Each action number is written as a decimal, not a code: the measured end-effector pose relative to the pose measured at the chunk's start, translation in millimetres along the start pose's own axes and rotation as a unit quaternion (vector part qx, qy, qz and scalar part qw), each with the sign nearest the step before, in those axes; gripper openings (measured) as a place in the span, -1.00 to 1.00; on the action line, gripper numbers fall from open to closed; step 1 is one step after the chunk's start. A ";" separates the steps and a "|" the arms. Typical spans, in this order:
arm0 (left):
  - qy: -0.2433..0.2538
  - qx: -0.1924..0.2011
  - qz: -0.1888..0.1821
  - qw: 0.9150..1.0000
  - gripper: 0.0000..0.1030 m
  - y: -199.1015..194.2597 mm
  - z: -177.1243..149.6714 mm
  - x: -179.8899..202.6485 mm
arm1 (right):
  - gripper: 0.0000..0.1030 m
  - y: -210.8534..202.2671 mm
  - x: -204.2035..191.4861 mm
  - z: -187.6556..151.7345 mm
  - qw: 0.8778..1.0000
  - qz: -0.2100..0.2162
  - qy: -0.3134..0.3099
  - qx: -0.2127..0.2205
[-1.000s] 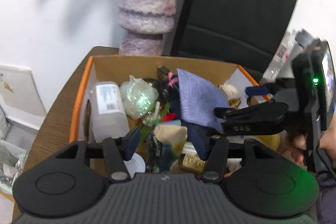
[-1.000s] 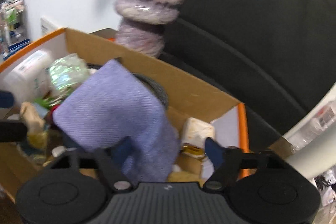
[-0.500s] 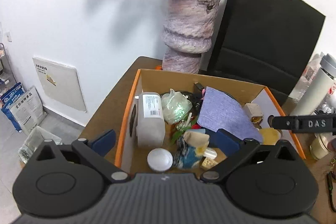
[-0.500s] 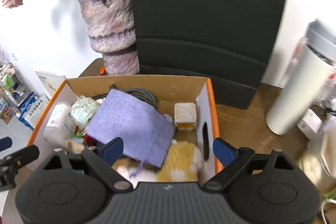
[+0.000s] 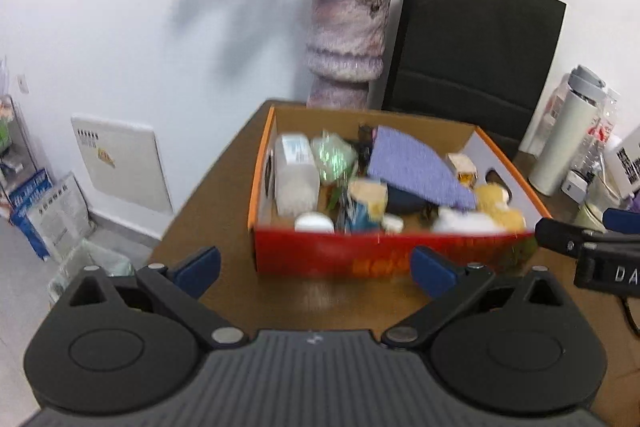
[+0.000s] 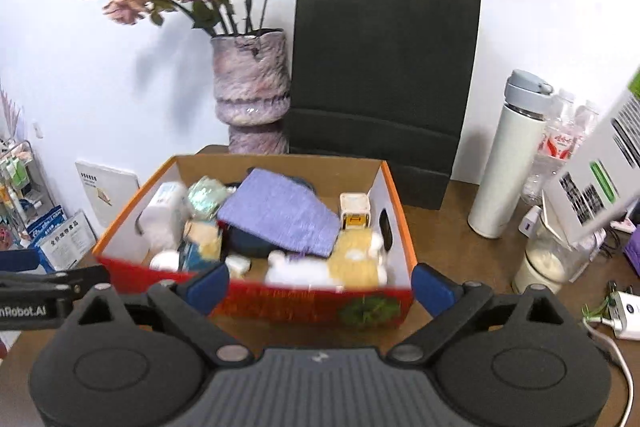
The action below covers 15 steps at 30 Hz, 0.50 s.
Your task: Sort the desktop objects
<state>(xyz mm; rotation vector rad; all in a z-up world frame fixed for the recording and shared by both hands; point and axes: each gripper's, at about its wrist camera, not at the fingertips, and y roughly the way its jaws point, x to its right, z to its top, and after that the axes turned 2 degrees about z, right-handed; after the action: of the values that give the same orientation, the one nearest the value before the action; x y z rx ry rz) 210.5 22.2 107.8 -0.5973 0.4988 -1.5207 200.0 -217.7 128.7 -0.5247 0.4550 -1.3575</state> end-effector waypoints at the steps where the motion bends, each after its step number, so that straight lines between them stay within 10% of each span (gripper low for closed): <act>1: 0.000 -0.004 0.000 1.000 1.00 -1.2 -8.6 -0.4 | 0.90 -2.9 -2.9 -7.0 1.000 0.001 -0.003 0.000; 15: 0.016 -0.017 -0.002 1.000 1.00 -6.0 -125.1 -10.8 | 0.91 -7.1 -21.2 -137.5 0.999 0.013 0.023 -0.031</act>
<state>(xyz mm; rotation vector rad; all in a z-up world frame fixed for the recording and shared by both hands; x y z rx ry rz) 125.4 26.8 15.3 -0.6015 0.5492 -1.5310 109.8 -210.1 22.8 -0.5374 0.5406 -1.3349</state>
